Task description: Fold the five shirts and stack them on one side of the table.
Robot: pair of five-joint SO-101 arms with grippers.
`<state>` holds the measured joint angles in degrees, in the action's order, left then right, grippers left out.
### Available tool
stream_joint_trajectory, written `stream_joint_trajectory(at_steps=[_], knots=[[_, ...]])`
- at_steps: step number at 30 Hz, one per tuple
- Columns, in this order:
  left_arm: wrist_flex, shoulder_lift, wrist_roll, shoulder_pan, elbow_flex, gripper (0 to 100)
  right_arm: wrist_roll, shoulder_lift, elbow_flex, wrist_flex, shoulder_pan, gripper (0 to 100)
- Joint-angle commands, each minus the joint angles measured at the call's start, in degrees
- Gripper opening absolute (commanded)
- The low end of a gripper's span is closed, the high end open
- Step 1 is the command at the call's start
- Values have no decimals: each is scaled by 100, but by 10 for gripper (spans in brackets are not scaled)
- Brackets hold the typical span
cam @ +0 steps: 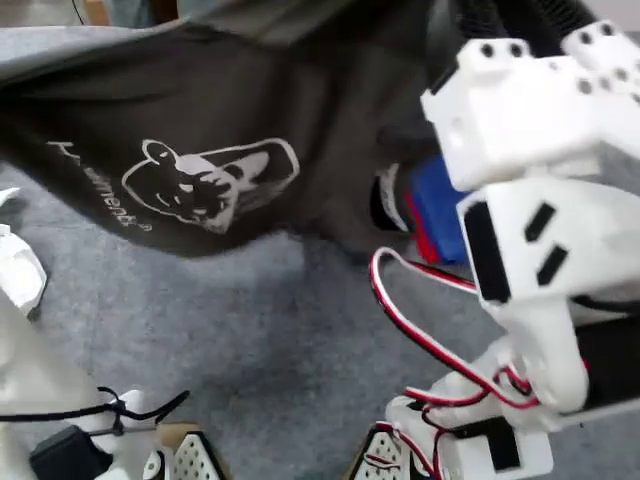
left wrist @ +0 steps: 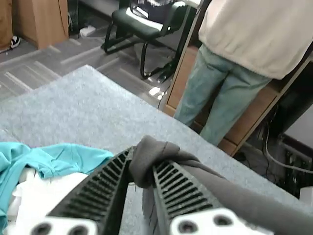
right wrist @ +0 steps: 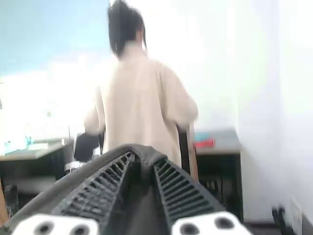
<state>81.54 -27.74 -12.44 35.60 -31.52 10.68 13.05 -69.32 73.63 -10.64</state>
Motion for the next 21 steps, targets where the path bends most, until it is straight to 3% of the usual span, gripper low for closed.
stream_joint_trajectory(at_steps=[1, 10, 18, 21], knots=[[466, -88, -18, 92, -1156, 28, -26, 268, -180, -387, 141, 14], [1943, -132, -9, 92, -3284, 28, 0, 857, -198, 897, 123, 15], [1934, -1556, 0, 92, -2738, 28, 0, 1543, -163, 1125, 123, 15], [1916, -2075, 369, 92, -2545, 28, 0, 1727, -171, 1178, 123, 15]])
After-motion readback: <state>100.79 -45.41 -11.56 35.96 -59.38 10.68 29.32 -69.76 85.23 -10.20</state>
